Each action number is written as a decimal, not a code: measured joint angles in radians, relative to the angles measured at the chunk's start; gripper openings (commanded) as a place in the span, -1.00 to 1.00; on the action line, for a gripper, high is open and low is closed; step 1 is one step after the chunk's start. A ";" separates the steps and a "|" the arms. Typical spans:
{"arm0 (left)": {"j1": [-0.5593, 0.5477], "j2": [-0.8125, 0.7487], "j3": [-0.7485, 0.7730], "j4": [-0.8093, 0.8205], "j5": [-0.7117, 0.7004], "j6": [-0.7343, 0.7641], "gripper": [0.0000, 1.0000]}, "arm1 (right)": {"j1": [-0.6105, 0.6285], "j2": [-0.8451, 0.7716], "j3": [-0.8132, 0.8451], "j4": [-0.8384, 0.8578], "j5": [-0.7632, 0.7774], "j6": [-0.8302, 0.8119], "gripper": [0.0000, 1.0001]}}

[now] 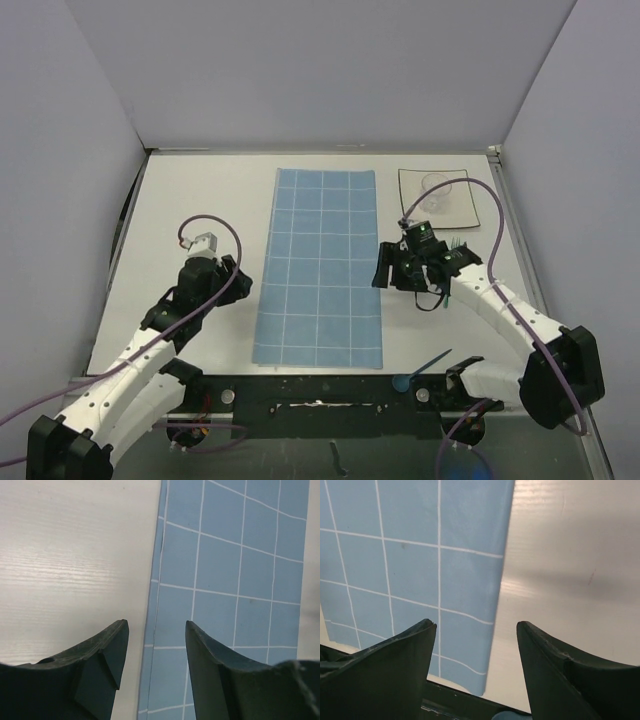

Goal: Set the dinner table for one person
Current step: Move the napkin to the center of the board, then fold the napkin at the center of the board.

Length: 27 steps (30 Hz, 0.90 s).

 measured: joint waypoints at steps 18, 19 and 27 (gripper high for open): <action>-0.020 -0.366 -0.126 -0.294 0.076 -0.264 -0.07 | 0.132 -0.228 -0.237 -0.159 0.092 0.184 0.33; -0.020 -0.377 -0.126 -0.324 0.076 -0.277 -0.08 | 0.132 -0.228 -0.237 -0.161 0.093 0.188 0.33; -0.047 -0.341 -0.126 -0.464 0.102 -0.362 -0.13 | 0.153 -0.208 -0.227 -0.204 0.095 0.228 0.33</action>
